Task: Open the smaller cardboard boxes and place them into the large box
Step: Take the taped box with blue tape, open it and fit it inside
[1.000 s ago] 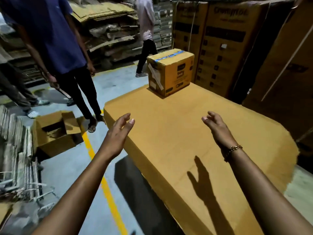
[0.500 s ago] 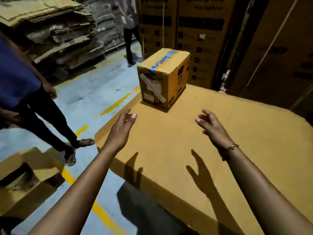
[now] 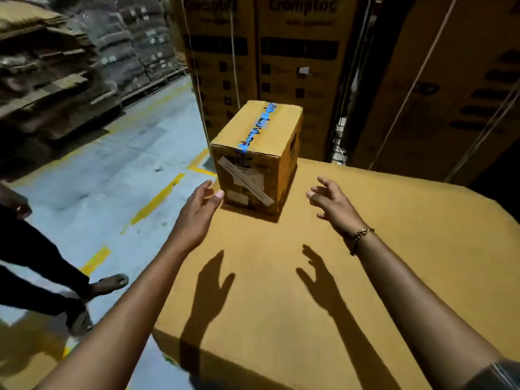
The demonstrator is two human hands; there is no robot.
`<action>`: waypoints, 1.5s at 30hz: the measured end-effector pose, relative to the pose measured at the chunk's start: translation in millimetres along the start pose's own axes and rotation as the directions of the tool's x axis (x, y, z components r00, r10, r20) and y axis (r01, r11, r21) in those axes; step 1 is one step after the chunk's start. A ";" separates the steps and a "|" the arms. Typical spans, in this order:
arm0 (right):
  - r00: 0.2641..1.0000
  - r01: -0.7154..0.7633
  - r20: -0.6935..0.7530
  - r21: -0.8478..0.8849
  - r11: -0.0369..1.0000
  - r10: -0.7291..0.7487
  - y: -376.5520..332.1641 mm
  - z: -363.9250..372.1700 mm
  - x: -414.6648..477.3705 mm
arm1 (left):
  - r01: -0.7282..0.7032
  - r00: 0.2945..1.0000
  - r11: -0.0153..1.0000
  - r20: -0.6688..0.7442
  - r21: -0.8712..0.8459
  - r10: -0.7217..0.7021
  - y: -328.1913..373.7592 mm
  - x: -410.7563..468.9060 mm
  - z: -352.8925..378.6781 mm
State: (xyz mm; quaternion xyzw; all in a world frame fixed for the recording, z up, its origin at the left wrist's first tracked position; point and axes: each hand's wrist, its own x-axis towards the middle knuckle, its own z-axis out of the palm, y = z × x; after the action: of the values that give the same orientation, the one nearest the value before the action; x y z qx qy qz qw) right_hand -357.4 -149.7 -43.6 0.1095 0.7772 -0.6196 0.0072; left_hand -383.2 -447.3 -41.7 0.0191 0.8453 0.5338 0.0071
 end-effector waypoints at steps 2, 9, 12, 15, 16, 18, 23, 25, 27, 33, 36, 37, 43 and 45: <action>1.000 -0.012 -0.016 -0.012 1.000 0.012 -4.2 12.5 19.3 | 0.005 1.000 1.000 0.013 -0.021 -0.005 -7.7 31.5 -7.3; 0.980 -0.133 -0.143 0.062 0.989 0.141 -24.2 55.1 93.3 | 0.090 0.992 0.982 0.101 -0.165 -0.074 -23.9 153.9 -20.2; 0.952 -0.208 -0.211 0.088 0.974 0.222 -35.5 70.3 123.8 | 0.178 0.973 0.956 0.184 -0.235 -0.136 -15.0 203.0 -18.5; 0.925 -0.287 -0.231 0.097 0.953 0.302 -45.7 84.2 145.7 | 0.281 0.923 0.938 0.327 -0.204 -0.205 -6.8 238.4 -13.6; 0.920 -0.307 -0.223 0.100 0.946 0.322 -48.3 88.7 150.1 | 0.298 0.904 0.938 0.368 -0.177 -0.218 -4.9 246.0 -11.9; 0.911 -0.339 -0.212 0.101 0.935 0.353 -51.3 96.4 158.2 | 0.337 0.870 0.929 0.426 -0.151 -0.246 -4.5 257.7 -8.7; 0.910 -0.344 -0.183 0.168 0.924 0.372 -43.8 99.1 161.1 | 0.344 0.845 0.926 0.481 -0.154 -0.234 -1.3 258.3 -1.4; 0.913 -0.330 -0.197 0.160 0.930 0.358 -40.8 94.0 149.6 | 0.326 0.848 0.932 0.485 -0.158 -0.214 1.8 246.3 1.1; 0.910 -0.330 -0.215 0.136 0.934 0.354 -35.0 83.6 131.9 | 0.316 0.845 0.934 0.496 -0.164 -0.199 4.1 225.7 7.6; 0.898 -0.344 -0.217 0.199 0.918 0.383 -2.1 26.2 38.4 | 0.271 0.824 0.937 0.556 -0.221 -0.107 20.6 133.5 45.4; 0.888 -0.368 -0.228 0.170 0.914 0.400 7.3 -13.1 -19.0 | 0.264 0.803 0.937 0.590 -0.228 -0.083 36.1 77.5 74.7; 0.885 -0.377 -0.235 0.148 0.914 0.402 11.7 -28.0 -35.8 | 0.264 0.796 0.937 0.601 -0.228 -0.078 39.7 59.1 86.6; 0.930 -0.208 -0.313 -0.020 0.978 0.191 39.8 -103.1 -123.9 | 0.197 0.810 0.920 0.584 -0.340 0.043 54.4 -39.6 138.4; 0.946 -0.127 -0.297 0.022 0.992 0.128 58.6 -114.3 -150.2 | 0.161 0.818 0.916 0.569 -0.368 0.084 47.3 -65.8 144.2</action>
State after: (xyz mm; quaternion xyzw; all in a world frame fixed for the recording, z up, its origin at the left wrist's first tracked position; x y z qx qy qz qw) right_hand -186.1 -51.5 -51.4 0.2515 0.7600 -0.5951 -0.0701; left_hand -311.6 -299.6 -61.5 0.1597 0.6766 0.6638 0.2760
